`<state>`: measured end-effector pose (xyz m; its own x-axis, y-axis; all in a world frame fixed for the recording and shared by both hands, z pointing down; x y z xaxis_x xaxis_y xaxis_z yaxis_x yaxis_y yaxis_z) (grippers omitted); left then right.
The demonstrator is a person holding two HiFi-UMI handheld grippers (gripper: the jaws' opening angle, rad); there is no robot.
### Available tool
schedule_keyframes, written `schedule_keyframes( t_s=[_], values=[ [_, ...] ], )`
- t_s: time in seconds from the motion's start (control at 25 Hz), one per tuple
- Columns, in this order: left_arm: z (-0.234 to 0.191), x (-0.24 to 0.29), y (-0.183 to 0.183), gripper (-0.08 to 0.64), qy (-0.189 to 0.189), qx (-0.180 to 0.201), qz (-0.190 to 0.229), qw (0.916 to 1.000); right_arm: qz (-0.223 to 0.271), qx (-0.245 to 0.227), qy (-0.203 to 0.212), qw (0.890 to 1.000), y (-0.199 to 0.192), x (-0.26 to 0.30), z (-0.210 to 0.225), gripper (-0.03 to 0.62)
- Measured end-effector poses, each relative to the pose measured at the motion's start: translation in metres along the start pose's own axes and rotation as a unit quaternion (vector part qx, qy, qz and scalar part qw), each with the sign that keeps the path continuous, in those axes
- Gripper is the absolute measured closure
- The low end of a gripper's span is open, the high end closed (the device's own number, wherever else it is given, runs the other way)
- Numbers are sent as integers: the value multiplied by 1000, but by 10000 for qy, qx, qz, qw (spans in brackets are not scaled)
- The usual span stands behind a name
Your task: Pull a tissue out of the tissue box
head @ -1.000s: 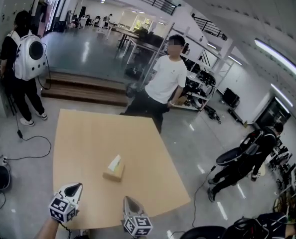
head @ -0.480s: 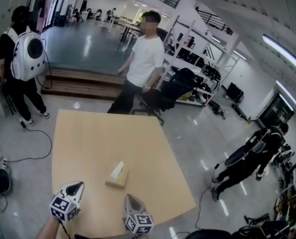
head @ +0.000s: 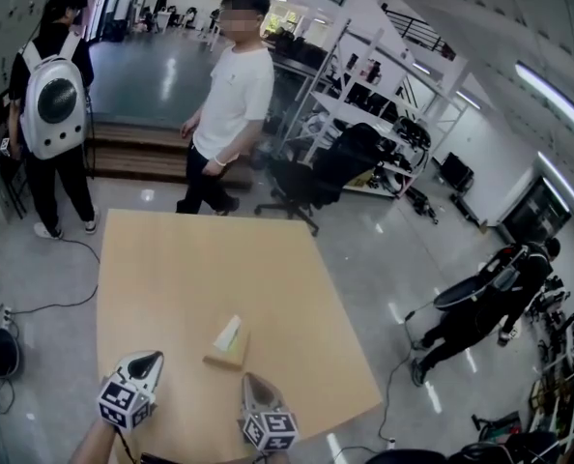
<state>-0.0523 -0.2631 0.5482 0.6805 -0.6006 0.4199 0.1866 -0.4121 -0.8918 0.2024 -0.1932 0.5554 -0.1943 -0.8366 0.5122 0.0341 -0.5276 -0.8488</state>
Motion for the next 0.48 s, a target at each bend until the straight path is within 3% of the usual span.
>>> schedule_keyframes(
  t_s=[0.48],
  values=[
    [-13,16,1,552,92,-29,34,9999,-50,-9,90,9999,10,28,9,581]
  ],
)
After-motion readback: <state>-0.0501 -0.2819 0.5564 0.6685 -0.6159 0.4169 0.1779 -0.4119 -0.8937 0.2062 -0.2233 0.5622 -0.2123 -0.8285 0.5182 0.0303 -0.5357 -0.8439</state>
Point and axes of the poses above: the fingertips, and each gripper's own axes: x forward along the fingers, z to its right, y out of its top, the point moved 7 cm from there along -x, backward along the fingers, and after that the axes turned 12 degrees about -z, right-handed, at the moved point
